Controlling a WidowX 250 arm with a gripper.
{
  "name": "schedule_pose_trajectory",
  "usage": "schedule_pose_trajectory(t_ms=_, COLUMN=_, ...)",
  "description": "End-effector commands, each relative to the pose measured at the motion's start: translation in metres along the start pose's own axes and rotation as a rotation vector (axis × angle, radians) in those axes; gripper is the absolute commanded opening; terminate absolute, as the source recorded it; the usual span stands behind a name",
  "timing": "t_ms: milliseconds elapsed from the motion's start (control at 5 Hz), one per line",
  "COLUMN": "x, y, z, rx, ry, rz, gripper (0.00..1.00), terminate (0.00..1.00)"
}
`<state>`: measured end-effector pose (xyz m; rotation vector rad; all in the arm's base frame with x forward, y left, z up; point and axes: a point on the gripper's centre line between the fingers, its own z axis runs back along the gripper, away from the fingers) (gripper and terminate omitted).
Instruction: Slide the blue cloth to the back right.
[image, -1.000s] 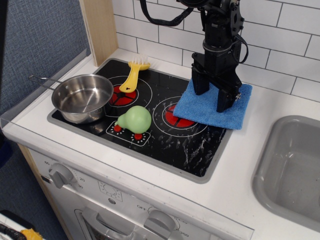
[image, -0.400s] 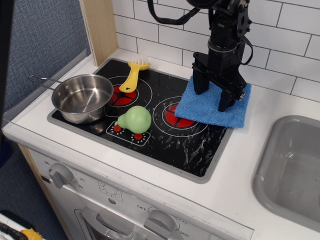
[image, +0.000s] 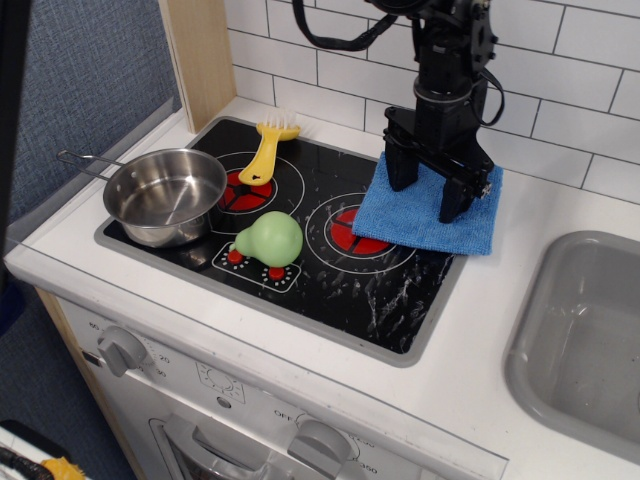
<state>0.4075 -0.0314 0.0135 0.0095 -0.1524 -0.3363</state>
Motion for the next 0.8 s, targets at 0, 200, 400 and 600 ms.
schedule_pose_trajectory(t_ms=0, x=-0.0001, y=0.0014, z=0.0086, rx=0.01, ry=-0.102, rz=-0.003, gripper=1.0, terminate=0.0)
schedule_pose_trajectory(t_ms=200, x=0.0003, y=0.0021, z=0.0076, rx=0.021, ry=-0.118, rz=-0.012, gripper=1.0, terminate=0.0)
schedule_pose_trajectory(t_ms=400, x=0.0003, y=0.0021, z=0.0076, rx=0.021, ry=-0.118, rz=-0.012, gripper=1.0, terminate=0.0)
schedule_pose_trajectory(t_ms=600, x=0.0003, y=0.0021, z=0.0076, rx=0.021, ry=-0.118, rz=-0.012, gripper=1.0, terminate=1.0)
